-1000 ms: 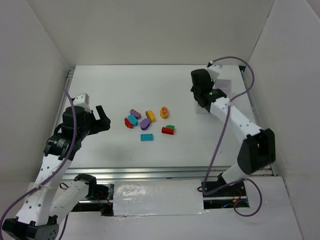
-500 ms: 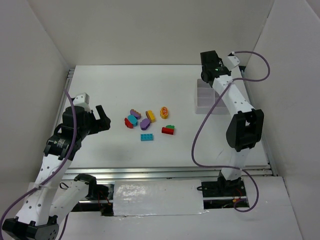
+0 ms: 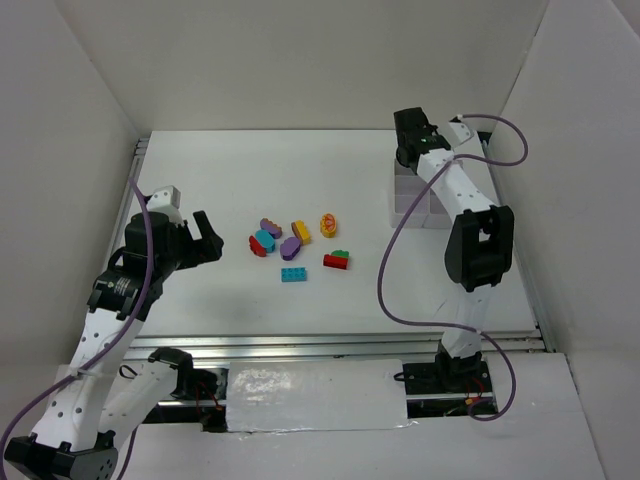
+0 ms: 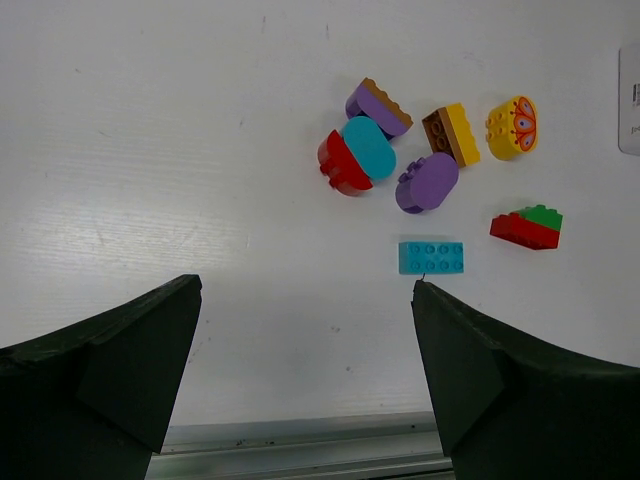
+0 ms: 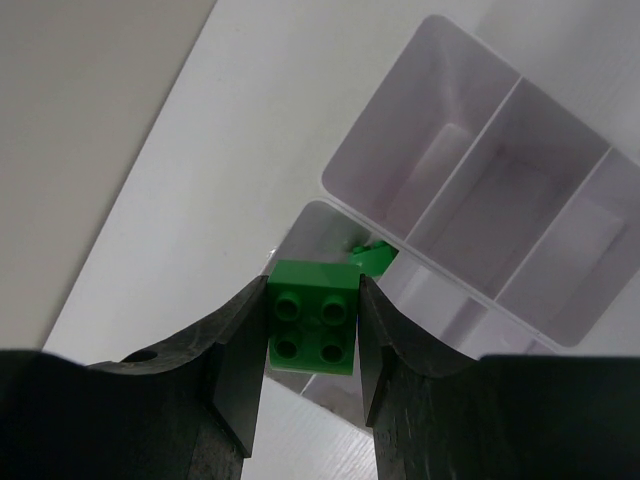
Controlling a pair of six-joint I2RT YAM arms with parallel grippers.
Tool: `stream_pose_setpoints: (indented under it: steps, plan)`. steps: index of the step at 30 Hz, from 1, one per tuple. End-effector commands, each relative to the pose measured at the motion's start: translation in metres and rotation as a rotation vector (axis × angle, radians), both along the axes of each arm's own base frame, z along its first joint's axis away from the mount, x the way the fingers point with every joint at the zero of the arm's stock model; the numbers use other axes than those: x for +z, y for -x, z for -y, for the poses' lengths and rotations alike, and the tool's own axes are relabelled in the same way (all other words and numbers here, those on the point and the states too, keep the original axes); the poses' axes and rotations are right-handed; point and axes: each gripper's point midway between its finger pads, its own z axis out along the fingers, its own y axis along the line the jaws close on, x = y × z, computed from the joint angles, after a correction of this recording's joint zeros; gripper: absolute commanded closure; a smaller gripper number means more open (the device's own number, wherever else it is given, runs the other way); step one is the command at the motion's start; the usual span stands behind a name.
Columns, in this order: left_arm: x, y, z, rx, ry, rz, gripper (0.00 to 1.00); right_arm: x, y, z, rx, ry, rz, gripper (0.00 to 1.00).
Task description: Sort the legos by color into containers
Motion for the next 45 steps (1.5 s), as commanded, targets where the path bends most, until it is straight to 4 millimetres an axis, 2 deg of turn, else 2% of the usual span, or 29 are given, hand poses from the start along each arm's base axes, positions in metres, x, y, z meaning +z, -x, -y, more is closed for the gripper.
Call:
stream_pose_setpoints:
  steps: [1, 3, 9, 18, 21, 26, 33, 38, 45]
  plan:
    - [0.017, -0.006, 0.005, -0.035, 0.004, 0.069, 0.01, -0.001, -0.007, 0.004, -0.059, -0.031, 0.044, 0.97]
    - [0.017, -0.006, 0.006, -0.038, 0.006, 0.067, 0.0, -0.007, -0.007, 0.004, -0.061, -0.033, 0.046, 0.95]
    - [0.014, -0.006, 0.008, -0.049, 0.006, 0.055, 0.0, -0.003, -0.011, 0.002, -0.066, -0.058, 0.091, 0.94]
    - [0.012, -0.008, 0.011, -0.065, 0.01, 0.046, 0.0, -0.027, -0.008, 0.006, -0.112, -0.076, 0.073, 0.91]
    - [0.009, -0.008, 0.015, -0.084, 0.015, 0.036, 0.0, -0.027, -0.007, 0.005, -0.119, -0.092, 0.095, 0.92]
    - [0.007, -0.009, 0.015, -0.086, 0.013, 0.028, 0.0, -0.016, -0.004, 0.005, -0.123, -0.116, 0.156, 0.92]
    - [0.007, -0.008, 0.016, -0.092, 0.014, 0.03, 0.0, -0.017, -0.002, 0.006, -0.142, -0.141, 0.172, 0.92]
    - [0.009, -0.008, 0.017, -0.094, 0.014, 0.036, 0.01, -0.005, 0.005, 0.002, -0.123, -0.181, 0.222, 0.92]
    - [0.009, -0.007, 0.018, -0.1, 0.016, 0.037, 0.01, 0.011, 0.0, 0.002, -0.115, -0.185, 0.257, 0.92]
